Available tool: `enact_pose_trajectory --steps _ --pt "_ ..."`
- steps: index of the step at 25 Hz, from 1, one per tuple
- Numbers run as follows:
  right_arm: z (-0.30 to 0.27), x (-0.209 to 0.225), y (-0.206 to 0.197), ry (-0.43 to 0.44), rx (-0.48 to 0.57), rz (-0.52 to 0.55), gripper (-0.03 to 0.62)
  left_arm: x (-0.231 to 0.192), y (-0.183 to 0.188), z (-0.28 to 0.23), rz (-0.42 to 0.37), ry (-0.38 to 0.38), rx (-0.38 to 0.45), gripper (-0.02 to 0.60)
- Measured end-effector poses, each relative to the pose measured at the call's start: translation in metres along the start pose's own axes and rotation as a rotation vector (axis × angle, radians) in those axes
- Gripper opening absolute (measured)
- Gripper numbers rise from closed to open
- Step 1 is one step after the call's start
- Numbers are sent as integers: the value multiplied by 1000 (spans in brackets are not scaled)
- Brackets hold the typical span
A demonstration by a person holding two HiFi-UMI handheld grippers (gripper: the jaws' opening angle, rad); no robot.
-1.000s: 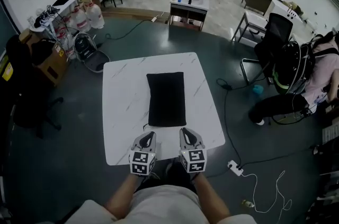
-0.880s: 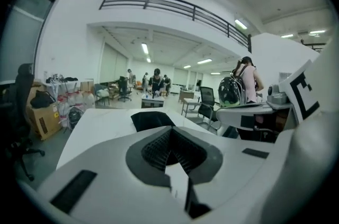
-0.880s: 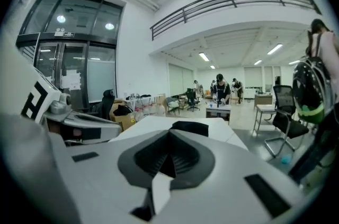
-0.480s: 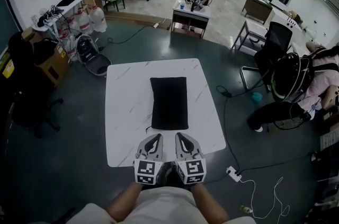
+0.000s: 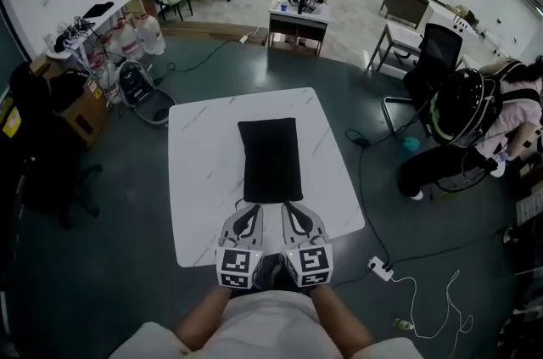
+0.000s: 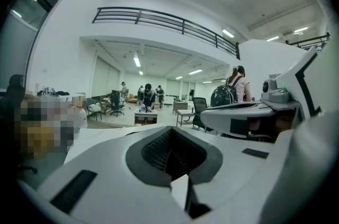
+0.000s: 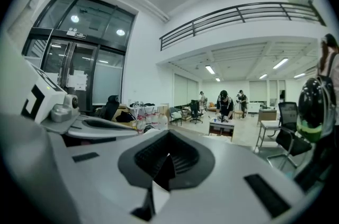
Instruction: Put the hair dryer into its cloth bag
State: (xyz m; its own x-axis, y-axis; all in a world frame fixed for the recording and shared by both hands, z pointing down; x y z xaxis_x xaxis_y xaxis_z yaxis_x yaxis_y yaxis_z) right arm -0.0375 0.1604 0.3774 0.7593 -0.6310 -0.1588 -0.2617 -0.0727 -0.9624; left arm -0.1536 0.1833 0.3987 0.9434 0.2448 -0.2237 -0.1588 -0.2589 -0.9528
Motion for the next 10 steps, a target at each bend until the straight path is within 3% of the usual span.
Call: enact_pose_trajectory --steps 10 --pt "4 6 1 -34 4 -2 15 3 0 -3 -22 -12 -14 8"
Point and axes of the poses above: the fingertips, and each gripper's own axes: z backward along the fingers, x to its right, y out of its top, the point moved 6 cm from there along z, backward along the fingers, and after that the axes turned 7 degrees about z, right-handed, at the moved point
